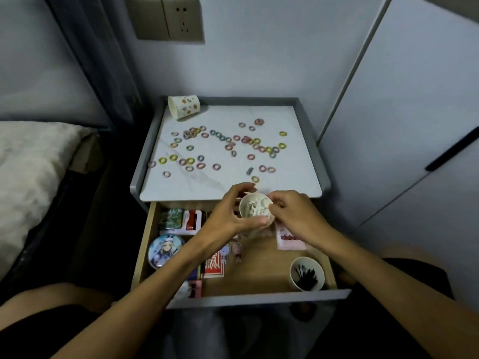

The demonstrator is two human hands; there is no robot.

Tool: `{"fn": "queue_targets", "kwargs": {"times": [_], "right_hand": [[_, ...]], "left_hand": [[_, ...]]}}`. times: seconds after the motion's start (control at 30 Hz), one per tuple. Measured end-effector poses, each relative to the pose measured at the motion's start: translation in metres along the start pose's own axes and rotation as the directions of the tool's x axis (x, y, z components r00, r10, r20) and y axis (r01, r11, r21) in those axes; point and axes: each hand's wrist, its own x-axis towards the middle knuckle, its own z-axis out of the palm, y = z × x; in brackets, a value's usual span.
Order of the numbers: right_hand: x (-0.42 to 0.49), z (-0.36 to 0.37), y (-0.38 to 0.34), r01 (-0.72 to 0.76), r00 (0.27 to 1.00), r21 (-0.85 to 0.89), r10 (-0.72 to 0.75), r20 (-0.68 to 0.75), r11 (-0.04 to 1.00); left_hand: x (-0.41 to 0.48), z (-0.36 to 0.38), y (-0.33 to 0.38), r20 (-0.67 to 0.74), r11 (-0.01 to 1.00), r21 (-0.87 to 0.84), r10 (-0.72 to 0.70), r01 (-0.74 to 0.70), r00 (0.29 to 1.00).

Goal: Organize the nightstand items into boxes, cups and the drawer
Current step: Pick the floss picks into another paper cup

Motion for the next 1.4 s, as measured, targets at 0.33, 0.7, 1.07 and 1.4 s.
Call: {"fn": "queue_targets", "kwargs": {"times": [0.33, 0.7, 1.07, 1.4], "right_hand": [[-0.043, 0.041, 0.045, 0.029, 0.990, -0.179, -0.004, 0.138, 0.983], [-0.033, 0.022, 0.056, 0.002, 1.000, -0.142, 0.001, 0.021, 0.990], [-0.030, 0.030, 0.054, -0.008, 0.999, -0.138, 0.015, 0.045, 0.990], [-0.029, 0.036, 0.053, -0.058, 0.997, -0.136, 0.063, 0.033, 0.989]], "left_hand": [[-0.020, 0.025, -0.032, 0.115, 0.823, 0.557, -0.208, 0.110, 0.971], [-0.021, 0.052, -0.071, 0.172, 0.765, 0.636, -0.266, 0.099, 0.949], [-0.018, 0.060, -0.081, 0.239, 0.796, 0.601, -0.266, 0.073, 0.934], [-0.020, 0.053, -0.076, 0.251, 0.824, 0.553, -0.307, 0.125, 0.918]]}}
